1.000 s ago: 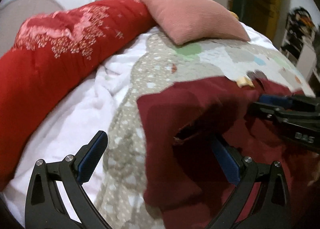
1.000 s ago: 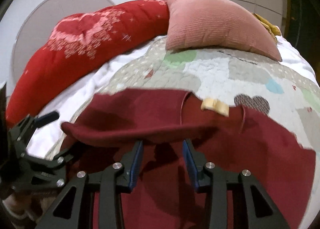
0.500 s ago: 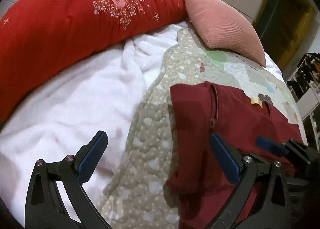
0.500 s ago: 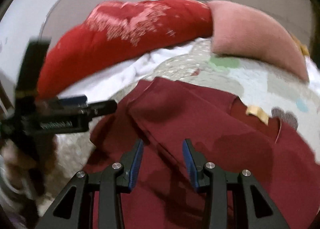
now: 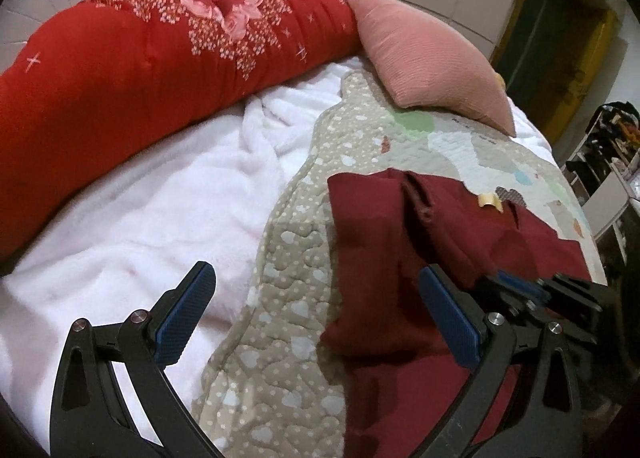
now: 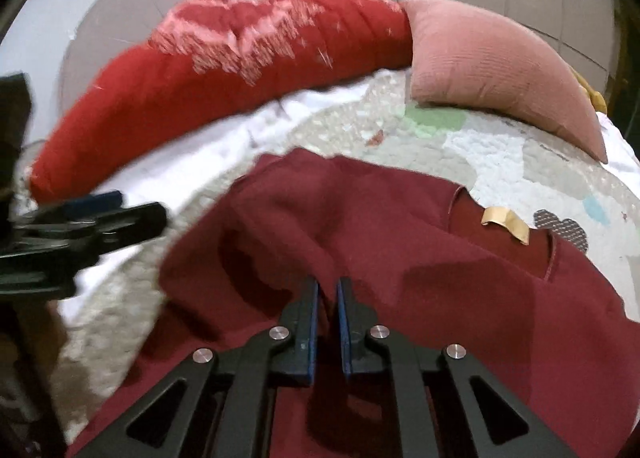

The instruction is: Fold small clothes

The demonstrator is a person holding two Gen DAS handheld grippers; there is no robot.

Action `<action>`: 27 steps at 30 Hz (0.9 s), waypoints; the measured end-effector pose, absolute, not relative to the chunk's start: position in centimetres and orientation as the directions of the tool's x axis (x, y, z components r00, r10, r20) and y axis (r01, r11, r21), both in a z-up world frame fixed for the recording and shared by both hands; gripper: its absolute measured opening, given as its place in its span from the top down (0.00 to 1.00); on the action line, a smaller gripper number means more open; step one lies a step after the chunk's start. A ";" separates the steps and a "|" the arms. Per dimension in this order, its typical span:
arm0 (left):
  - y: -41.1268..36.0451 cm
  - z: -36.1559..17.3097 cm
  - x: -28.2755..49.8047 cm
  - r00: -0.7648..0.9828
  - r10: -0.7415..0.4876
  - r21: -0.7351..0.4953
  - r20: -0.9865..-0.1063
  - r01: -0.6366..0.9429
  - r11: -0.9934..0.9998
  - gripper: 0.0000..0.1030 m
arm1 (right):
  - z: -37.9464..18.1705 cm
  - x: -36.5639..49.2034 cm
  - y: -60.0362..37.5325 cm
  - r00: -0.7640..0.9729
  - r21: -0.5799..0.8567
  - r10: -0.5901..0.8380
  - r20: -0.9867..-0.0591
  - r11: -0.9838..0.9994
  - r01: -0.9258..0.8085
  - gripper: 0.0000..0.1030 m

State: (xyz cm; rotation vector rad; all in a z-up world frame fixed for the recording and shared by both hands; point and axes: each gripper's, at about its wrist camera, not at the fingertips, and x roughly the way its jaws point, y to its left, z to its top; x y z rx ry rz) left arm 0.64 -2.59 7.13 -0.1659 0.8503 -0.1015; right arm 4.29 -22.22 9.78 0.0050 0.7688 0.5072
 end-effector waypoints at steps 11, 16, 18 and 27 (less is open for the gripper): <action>-5.2 7.6 0.2 0.663 -0.152 -0.167 -0.733 0.042 0.985 0.01 | 8.0 0.6 -22.5 0.576 0.257 0.472 -0.667 0.872 -0.417 0.79; -6.7 6.3 0.7 0.639 -0.167 -0.161 -0.751 0.068 0.985 0.01 | 8.7 -4.3 -29.2 0.635 0.471 0.525 -0.567 0.839 -0.272 0.45; -7.5 5.6 1.0 0.627 -0.158 -0.145 -0.763 0.072 0.987 0.01 | 7.8 -6.3 -32.4 0.654 0.524 0.500 -0.567 0.832 -0.182 0.45; -9.4 2.5 2.0 0.570 -0.100 -0.080 -0.816 0.060 0.995 0.01 | 4.7 -7.0 -42.9 0.785 0.773 0.436 -0.440 0.629 0.084 0.45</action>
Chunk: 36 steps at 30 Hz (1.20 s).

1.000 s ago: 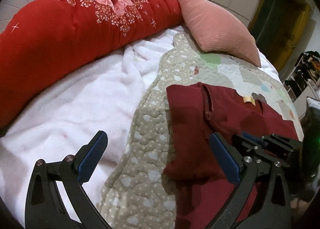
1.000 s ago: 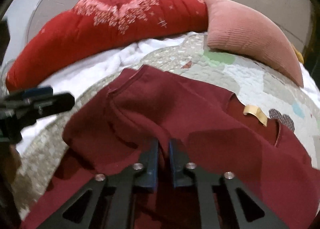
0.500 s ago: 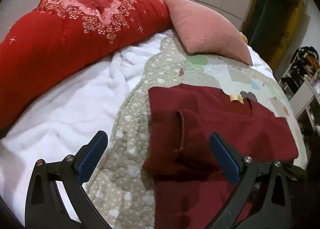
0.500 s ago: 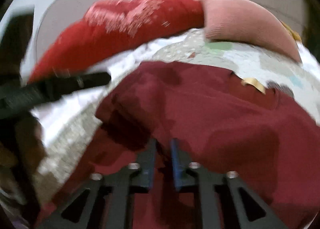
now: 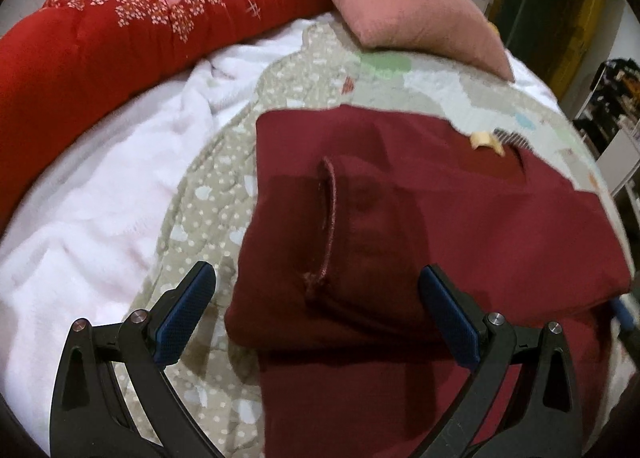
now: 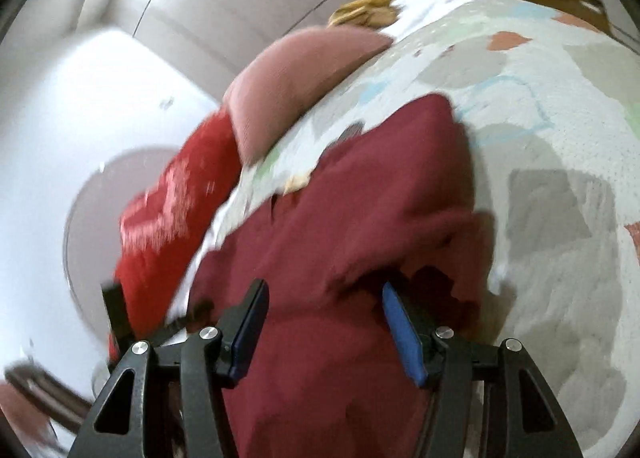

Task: Fold small clothes
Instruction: 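Fold the held side over toward the shirt's center and release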

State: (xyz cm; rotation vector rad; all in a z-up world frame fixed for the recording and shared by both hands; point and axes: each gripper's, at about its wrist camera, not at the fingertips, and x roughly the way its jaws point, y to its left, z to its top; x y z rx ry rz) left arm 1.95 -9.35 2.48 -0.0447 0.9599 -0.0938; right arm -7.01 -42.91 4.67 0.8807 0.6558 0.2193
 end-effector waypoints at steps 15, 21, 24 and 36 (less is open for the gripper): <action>-9.9 1.2 2.9 0.572 -0.090 -0.082 -0.815 0.040 0.996 0.01 | 1.0 -7.0 -47.9 0.880 0.851 0.225 -0.418 0.436 0.293 0.84; -10.3 2.6 2.2 0.611 -0.079 -0.060 -0.788 0.051 0.997 0.01 | 0.9 -8.7 -48.8 0.899 0.866 0.197 -0.392 0.410 0.288 0.89; -10.7 3.2 2.1 0.623 -0.085 -0.055 -0.777 0.067 0.996 0.01 | 2.5 -9.5 -48.8 0.922 0.851 0.156 -0.355 0.463 0.250 0.89; -10.4 4.1 1.8 0.653 -0.063 -0.026 -0.754 0.067 0.997 0.01 | 3.7 -11.2 -47.9 0.824 0.766 0.238 -0.515 0.560 0.317 0.71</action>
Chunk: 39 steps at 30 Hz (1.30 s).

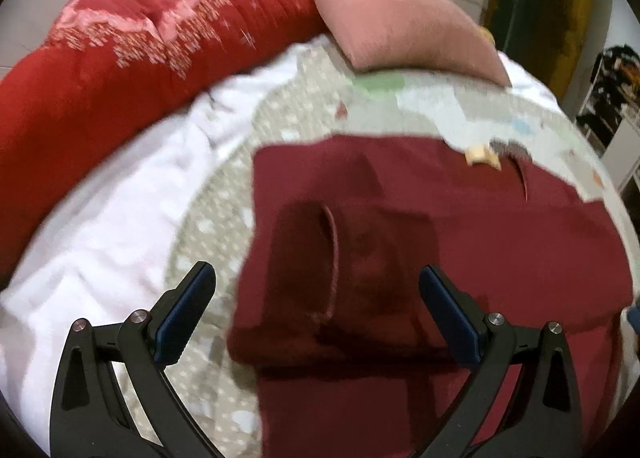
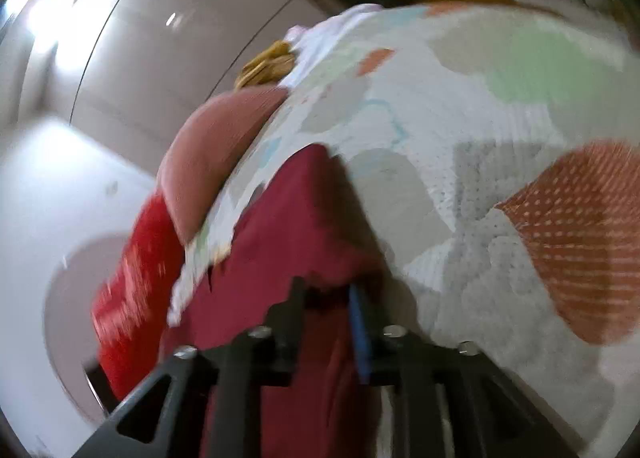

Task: Fold small clothes
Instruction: 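Fold the held side over toward the shirt's center and release, then withdraw the open right tool from the shirt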

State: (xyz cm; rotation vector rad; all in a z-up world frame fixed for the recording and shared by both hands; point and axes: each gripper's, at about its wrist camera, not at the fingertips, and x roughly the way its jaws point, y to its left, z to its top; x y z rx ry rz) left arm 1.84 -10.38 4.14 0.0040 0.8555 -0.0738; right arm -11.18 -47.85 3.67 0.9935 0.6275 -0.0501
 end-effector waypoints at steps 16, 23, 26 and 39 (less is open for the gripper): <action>-10.5 1.6 4.4 0.600 -0.022 -0.002 -0.800 0.033 0.999 0.01 | 7.9 1.7 -42.3 0.723 0.255 0.111 -0.682 0.963 0.092 0.63; -10.3 1.1 4.6 0.598 -0.053 -0.041 -0.800 0.033 0.999 0.01 | 4.3 5.7 -45.3 0.665 0.178 -0.020 -0.746 0.957 0.229 0.48; -10.3 1.2 4.6 0.600 -0.050 -0.040 -0.798 0.031 0.999 0.01 | 4.2 5.6 -45.5 0.666 0.180 -0.035 -0.745 0.951 0.251 0.46; -10.4 0.9 4.6 0.610 -0.042 -0.032 -0.791 0.028 0.999 0.01 | 6.0 -2.6 -43.2 0.684 0.171 -0.003 -0.729 0.968 0.186 0.46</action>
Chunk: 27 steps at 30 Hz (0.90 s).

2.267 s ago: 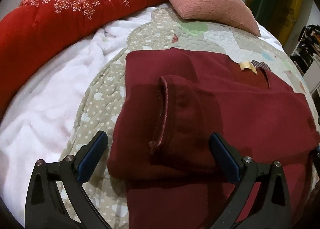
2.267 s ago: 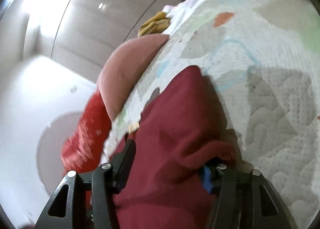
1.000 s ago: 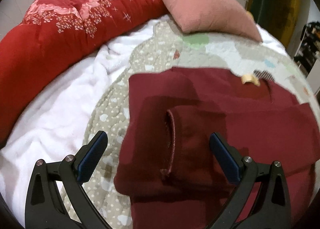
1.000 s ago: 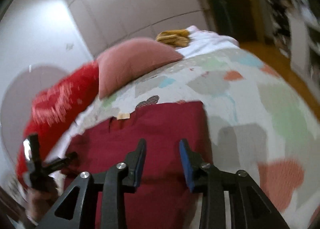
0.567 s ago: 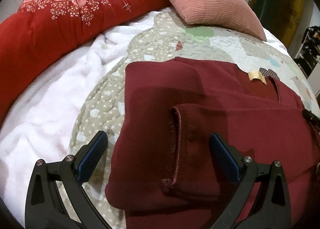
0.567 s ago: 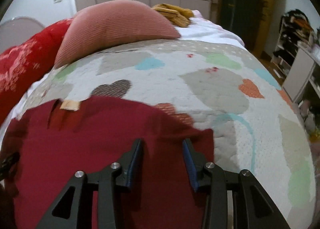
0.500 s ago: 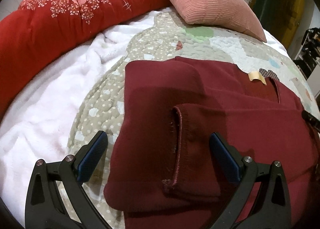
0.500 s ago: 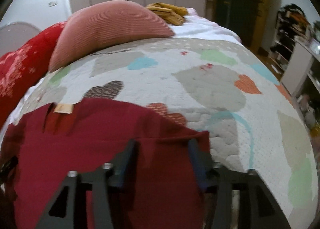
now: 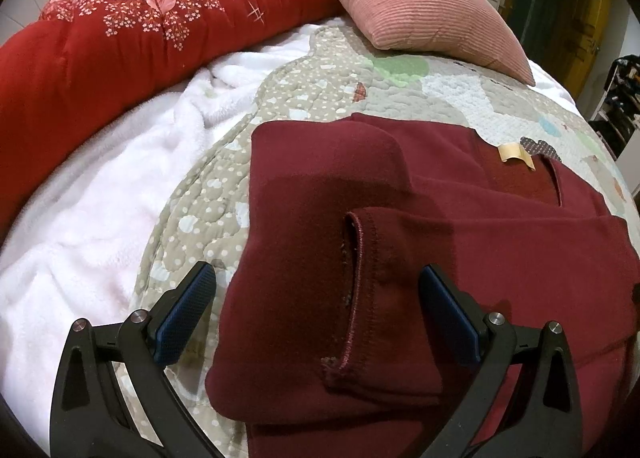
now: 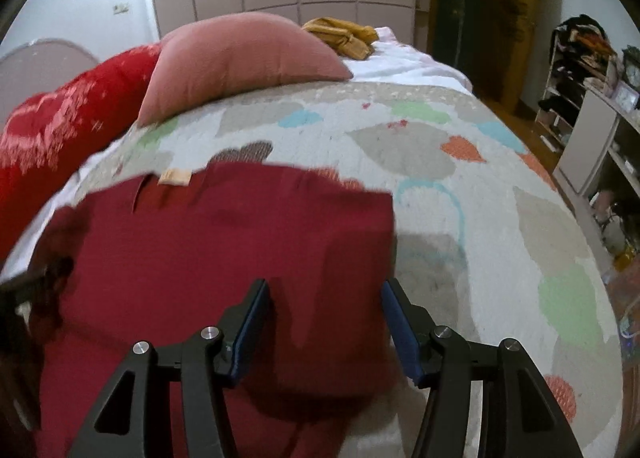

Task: Fold small clothes
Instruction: 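Withdraw the open right tool from the shirt, then move the right tool to the hem end of the folded shirt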

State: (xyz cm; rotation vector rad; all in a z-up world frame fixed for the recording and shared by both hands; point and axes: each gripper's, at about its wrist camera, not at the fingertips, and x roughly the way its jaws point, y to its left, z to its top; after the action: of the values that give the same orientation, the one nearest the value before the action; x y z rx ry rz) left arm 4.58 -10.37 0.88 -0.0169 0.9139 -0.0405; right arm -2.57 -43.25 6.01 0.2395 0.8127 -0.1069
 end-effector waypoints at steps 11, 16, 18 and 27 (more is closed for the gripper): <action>-10.4 1.0 4.4 0.610 -0.036 -0.025 -0.792 0.027 0.999 0.01 | 5.1 -4.6 -44.1 0.661 0.146 -0.038 -0.750 0.965 0.220 0.43; -10.5 1.0 4.4 0.613 -0.026 -0.013 -0.790 0.026 1.000 0.01 | 5.3 -5.7 -43.2 0.678 0.173 0.015 -0.735 0.971 0.166 0.43; -10.5 1.0 4.4 0.612 -0.029 -0.016 -0.790 0.026 1.000 0.01 | 4.1 -5.2 -43.4 0.651 0.151 -0.001 -0.759 0.972 0.178 0.43; -9.6 1.3 2.6 0.584 -0.068 -0.046 -0.809 0.051 0.998 0.01 | 4.5 -6.8 -44.3 0.651 0.240 0.054 -0.757 0.950 0.201 0.42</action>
State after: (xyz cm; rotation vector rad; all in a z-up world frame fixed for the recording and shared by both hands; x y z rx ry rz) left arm 2.62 -9.64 1.33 -0.0186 0.9450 -0.0693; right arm -6.82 -44.33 4.53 0.3179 0.8615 -0.0853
